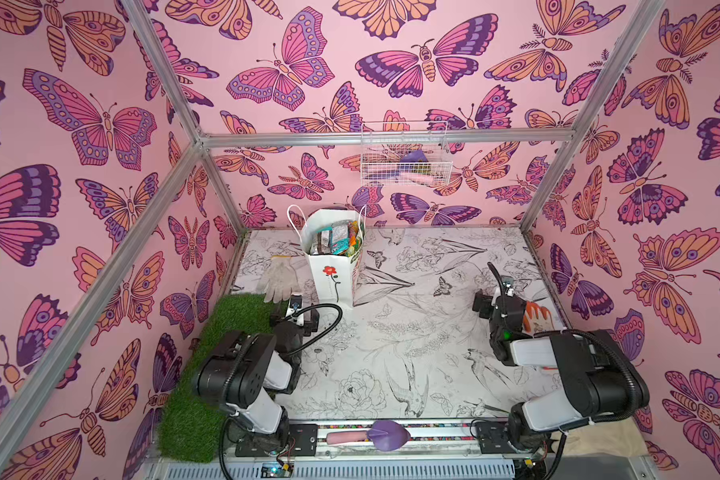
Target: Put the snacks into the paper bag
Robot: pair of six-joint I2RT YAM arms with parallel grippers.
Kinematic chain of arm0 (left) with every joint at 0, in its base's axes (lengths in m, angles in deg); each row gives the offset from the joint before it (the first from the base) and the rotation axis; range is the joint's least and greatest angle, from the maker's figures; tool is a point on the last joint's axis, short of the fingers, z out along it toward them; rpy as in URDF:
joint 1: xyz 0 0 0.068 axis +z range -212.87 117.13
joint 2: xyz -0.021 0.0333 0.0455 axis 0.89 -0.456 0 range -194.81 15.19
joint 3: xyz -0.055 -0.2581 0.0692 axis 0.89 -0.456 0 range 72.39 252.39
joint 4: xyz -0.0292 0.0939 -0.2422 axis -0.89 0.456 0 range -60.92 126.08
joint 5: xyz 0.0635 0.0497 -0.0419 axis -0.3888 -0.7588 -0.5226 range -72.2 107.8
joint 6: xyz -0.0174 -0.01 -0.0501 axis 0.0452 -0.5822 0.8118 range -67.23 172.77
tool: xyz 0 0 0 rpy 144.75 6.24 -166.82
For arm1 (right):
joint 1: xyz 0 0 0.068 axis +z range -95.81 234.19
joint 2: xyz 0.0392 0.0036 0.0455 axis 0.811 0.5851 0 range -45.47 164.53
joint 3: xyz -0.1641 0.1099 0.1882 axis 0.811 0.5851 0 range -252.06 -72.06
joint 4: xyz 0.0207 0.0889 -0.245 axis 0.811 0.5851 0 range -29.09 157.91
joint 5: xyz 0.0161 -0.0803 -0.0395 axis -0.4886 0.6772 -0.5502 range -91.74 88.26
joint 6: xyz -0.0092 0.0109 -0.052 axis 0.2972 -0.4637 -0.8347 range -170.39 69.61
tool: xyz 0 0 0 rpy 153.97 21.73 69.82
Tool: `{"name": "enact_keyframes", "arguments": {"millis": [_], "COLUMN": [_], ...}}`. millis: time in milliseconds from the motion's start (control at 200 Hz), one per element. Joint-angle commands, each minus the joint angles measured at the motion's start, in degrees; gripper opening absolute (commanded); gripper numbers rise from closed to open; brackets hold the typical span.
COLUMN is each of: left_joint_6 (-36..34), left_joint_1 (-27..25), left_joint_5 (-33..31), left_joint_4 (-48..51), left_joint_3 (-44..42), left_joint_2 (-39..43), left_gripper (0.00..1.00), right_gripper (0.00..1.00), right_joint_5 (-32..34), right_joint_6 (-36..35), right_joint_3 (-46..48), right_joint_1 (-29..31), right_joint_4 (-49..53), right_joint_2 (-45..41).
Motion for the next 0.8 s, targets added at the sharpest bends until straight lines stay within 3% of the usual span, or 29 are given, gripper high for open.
{"name": "enact_keyframes", "arguments": {"millis": [0, 75, 145, 235, 416, 711, 796], "left_joint_6": [1.82, 3.11, 5.55, 9.40, 9.44, 9.81, 11.80], "left_joint_1": [0.72, 1.66, 3.73, 9.04, 9.54, 9.61, 9.72], "left_joint_5": [1.85, 1.67, 3.17, 10.46, 11.46, 11.36, 6.34], "left_joint_4": [0.34, 5.26, 16.76, 28.12, 26.87, 26.45, 24.07], "left_joint_3": [1.48, 3.54, 7.85, 13.82, 13.54, 13.25, 11.94], "left_joint_2": [0.30, 1.47, 3.56, 4.62, 4.28, 4.42, 4.56], "left_gripper": [0.99, 0.99, 0.99, 0.99, 0.99, 0.99, 0.99], "right_gripper": [0.99, 0.99, 0.99, 0.99, 0.99, 0.99, 0.99], "right_joint_5": [-0.55, -0.53, -0.56, 0.29, -3.62, 0.04, -0.17], "right_joint_6": [0.16, 0.24, 0.24, 0.84, 3.06, 4.73, 4.57], "right_joint_3": [-0.58, -0.62, -0.71, -1.79, -3.32, 0.89, 0.90], "right_joint_1": [-0.02, -0.04, -0.01, -0.04, -2.94, -2.99, -3.01], "right_joint_4": [-0.18, -0.09, 0.07, 1.90, 5.67, -0.70, -0.62], "right_joint_2": [-0.95, -0.91, -0.93, -0.72, -0.83, -2.33, -2.40]}}
